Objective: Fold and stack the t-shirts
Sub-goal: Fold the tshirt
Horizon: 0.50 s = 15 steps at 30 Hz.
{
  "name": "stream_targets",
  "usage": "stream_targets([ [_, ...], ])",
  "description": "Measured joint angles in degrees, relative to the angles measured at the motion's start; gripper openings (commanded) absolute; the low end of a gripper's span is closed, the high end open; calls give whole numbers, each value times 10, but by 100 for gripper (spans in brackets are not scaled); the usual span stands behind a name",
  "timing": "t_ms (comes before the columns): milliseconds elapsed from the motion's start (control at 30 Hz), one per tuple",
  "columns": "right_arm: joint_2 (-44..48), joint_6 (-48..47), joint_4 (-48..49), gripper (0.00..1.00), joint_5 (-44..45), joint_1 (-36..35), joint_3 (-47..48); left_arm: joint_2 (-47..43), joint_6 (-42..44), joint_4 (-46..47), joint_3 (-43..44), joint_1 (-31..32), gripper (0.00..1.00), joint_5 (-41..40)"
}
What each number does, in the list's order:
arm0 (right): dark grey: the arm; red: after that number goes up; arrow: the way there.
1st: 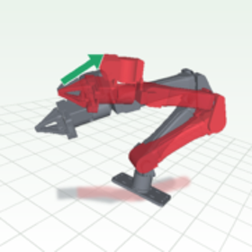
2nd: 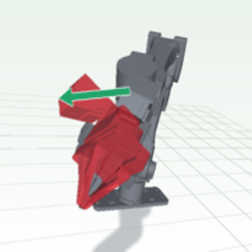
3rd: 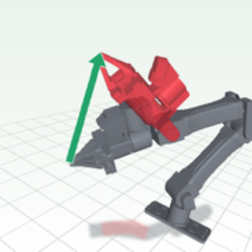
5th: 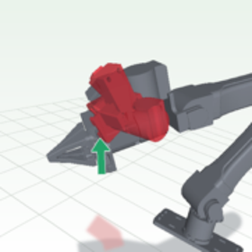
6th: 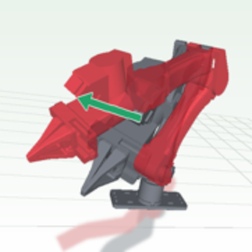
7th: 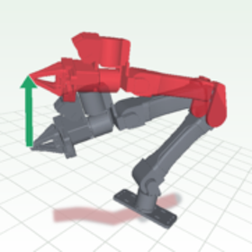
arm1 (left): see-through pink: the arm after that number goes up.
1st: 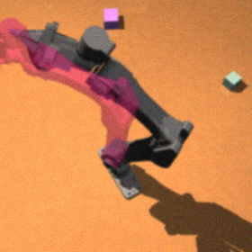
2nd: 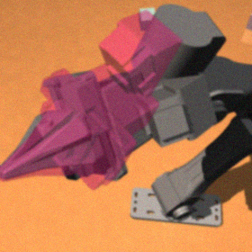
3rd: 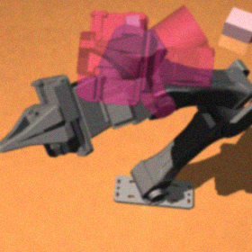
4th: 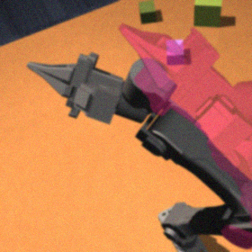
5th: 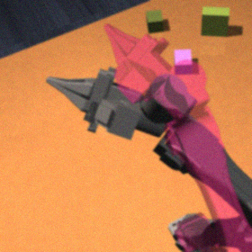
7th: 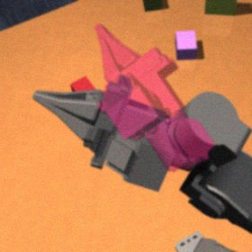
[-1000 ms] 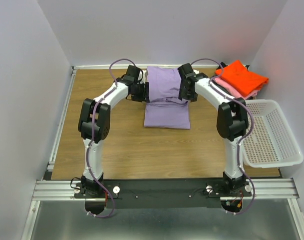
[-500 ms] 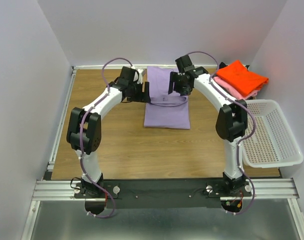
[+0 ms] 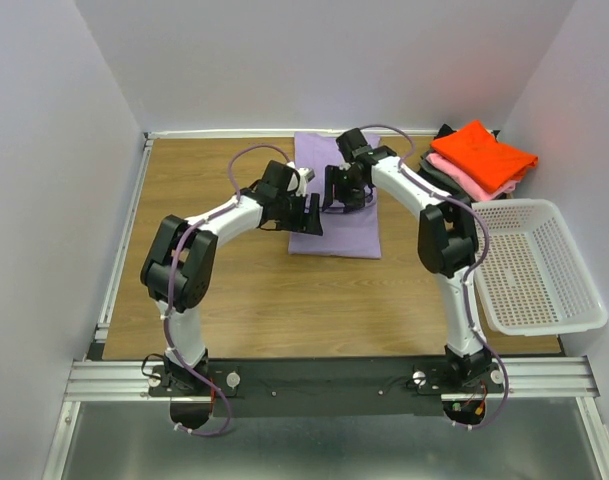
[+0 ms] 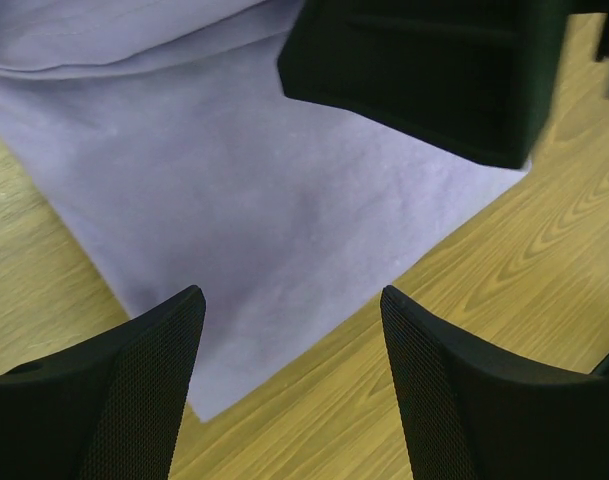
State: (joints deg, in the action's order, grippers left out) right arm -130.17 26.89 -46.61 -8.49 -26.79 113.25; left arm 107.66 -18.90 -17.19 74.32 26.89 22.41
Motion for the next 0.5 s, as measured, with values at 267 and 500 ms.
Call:
stream_targets([
  [267,-40,-1,-5,69,2,1,5,5,-5,21,-21,8,78,15],
  [500,-51,-2,-20,70,41,3,30,23,5,28,-35,9,78,19],
])
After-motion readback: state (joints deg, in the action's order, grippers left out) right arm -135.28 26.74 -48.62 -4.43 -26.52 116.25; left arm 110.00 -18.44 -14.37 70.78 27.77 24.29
